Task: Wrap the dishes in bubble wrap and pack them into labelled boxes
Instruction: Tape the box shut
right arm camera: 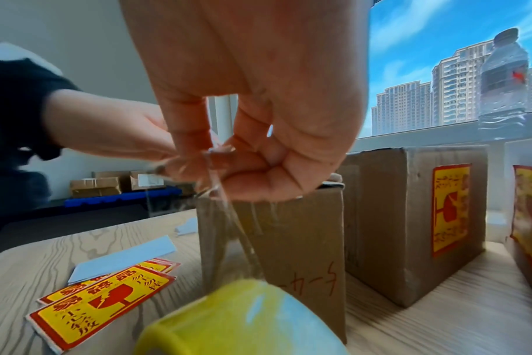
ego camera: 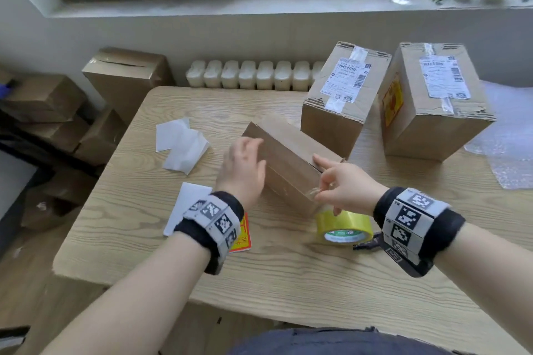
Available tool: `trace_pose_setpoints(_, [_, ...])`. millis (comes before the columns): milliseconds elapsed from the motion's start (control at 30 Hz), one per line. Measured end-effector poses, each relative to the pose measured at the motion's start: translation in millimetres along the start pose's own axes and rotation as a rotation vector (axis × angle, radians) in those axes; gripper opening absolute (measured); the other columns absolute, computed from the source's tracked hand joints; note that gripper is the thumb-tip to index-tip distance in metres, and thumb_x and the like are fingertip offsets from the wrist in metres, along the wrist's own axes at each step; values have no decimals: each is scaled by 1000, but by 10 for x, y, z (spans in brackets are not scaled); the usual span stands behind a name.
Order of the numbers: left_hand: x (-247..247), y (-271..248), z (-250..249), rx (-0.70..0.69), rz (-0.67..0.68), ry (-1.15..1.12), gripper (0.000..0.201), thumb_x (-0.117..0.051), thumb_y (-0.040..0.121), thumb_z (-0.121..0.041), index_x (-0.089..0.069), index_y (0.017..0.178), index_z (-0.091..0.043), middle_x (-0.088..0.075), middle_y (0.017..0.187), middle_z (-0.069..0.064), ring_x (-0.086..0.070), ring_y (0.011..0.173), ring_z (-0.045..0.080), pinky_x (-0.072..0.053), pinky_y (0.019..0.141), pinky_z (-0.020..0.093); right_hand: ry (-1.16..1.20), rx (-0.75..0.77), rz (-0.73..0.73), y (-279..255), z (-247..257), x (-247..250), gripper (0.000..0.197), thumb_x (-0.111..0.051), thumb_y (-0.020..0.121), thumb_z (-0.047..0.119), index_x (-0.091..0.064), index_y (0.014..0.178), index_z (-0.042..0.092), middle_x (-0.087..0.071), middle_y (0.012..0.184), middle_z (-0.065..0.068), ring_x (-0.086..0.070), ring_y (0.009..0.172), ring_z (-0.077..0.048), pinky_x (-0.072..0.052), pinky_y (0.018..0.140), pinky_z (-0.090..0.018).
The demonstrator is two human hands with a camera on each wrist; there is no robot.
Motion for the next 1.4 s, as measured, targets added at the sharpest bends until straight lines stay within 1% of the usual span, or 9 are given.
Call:
trace_pose_setpoints(100, [3,296,171,153,130,105,65,-53,92,-43,-24,149,-28,-19,153,13,-24,138,32,-22,113,40,23,-20,-24,36,-26,-19,31,-58,85,9,-47,55,8,-22,154,15,-52,34,0,-45,48,-17])
trace_pose_setpoints(233, [-191,434,247,214,331,-27,80,-61,83,-53,-18,148,-39,-21,149,10,-31,135,28,-30,109,39,30,-36,-44,87,-73,4,23,-57,85,8,-53,63,3,-25,153,16,-52,34,0,-41,45,-15])
trace_pose_setpoints(600, [-259,-90,92,361,196,101,84,-47,80,-73,-16,149,-36,-36,127,13,-50,112,33,-45,93,39,-80,-47,7,-31,-120,125,20,-59,86,13,-58,70,1,-29,152,13,-63,48,-15,-51,55,-24])
trace_pose_setpoints(733, [-374,-209,-107,405,172,150,84,-41,82,-73,-14,150,-33,-36,127,16,-50,110,34,-44,90,39,-203,29,-74,-147,-50,211,26,-62,86,25,-62,72,3,-58,125,-4,-62,59,-14,-53,68,-31])
trace_pose_setpoints(833, [-447,-254,-190,356,217,167,78,-40,85,-69,-16,150,-33,-36,128,16,-48,115,33,-42,92,39,-239,64,-88,-147,-36,229,22,-65,83,32,-61,69,15,-68,97,-7,-65,78,-20,-53,78,-35])
trace_pose_setpoints(1000, [-114,-200,-484,17,6,-55,60,-47,85,-62,-50,135,-30,-35,140,7,-36,129,22,-30,109,36,-115,31,-74,-131,-106,248,16,-65,85,25,-60,73,16,-68,71,-1,-70,60,-15,-44,49,-11])
trace_pose_setpoints(1100, [-68,-246,-800,-169,147,-298,56,-56,73,-64,-68,114,-29,-61,114,-7,-55,108,7,-44,97,33,-7,62,-89,-150,-79,263,20,-64,87,24,-57,70,18,-63,63,4,-69,60,-16,-43,45,-10])
trace_pose_setpoints(1200, [-62,-268,-868,-136,128,-353,16,-71,77,-37,-74,90,-29,-70,86,-13,-63,86,4,-51,82,36,94,115,-80,-214,-32,277,18,-65,87,23,-62,72,15,-66,61,3,-68,57,-12,-40,46,-8])
trace_pose_setpoints(1400, [102,-289,-1059,-199,104,-178,3,-66,83,-32,-68,81,-30,-66,80,-14,-60,81,6,-51,75,36,256,176,-88,-297,-100,282,13,-75,78,17,-67,69,20,-65,58,10,-63,53,1,-42,51,-8])
Point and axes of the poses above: each hand's wrist, its own y-axis towards the middle knuckle, its own x-axis out of the back of the hand, z = x × y, the point moved 6 cm from there along y, towards the middle knuckle
